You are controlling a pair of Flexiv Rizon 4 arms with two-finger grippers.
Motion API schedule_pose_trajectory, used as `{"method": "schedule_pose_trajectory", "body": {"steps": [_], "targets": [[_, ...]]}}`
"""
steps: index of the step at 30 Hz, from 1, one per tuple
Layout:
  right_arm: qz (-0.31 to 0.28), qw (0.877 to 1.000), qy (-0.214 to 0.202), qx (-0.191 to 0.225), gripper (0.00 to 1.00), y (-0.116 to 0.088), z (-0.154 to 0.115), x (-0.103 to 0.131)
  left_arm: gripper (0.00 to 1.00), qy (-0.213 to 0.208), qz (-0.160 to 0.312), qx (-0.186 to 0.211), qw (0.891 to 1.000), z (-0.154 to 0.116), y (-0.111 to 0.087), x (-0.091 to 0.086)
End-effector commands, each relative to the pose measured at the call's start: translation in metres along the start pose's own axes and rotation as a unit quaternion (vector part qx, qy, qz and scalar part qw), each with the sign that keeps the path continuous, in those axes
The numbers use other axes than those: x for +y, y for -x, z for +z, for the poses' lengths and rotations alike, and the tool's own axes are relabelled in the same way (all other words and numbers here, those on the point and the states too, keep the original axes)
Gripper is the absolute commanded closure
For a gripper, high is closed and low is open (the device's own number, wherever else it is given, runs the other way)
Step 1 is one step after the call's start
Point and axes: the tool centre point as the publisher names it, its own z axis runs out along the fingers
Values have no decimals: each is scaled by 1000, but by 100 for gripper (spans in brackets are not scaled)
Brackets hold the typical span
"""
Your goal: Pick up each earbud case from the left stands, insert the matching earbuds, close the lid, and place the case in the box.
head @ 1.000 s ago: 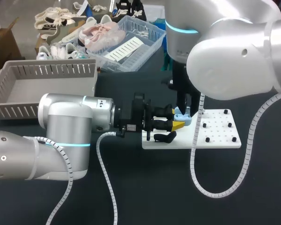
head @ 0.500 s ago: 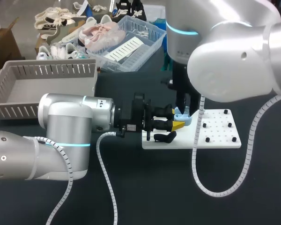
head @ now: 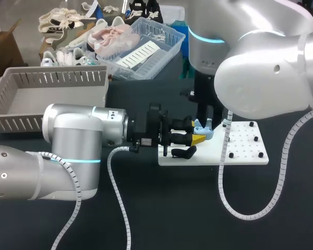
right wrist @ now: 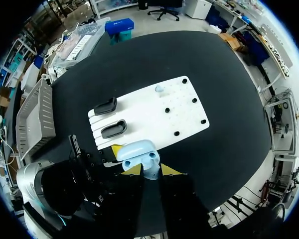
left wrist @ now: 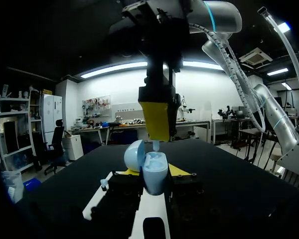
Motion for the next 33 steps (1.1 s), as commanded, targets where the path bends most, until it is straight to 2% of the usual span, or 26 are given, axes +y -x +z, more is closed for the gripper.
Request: {"method": "schedule_pose_trajectory", "body": {"steps": [1, 33], "targets": [[-2, 1000, 1, -1, 100, 0, 1, -2, 100, 0, 1, -2, 1000, 0, -1, 0], [1, 1000, -8, -6, 100, 2, 5, 1, 100, 0, 1, -2, 1000, 0, -1, 0]]}}
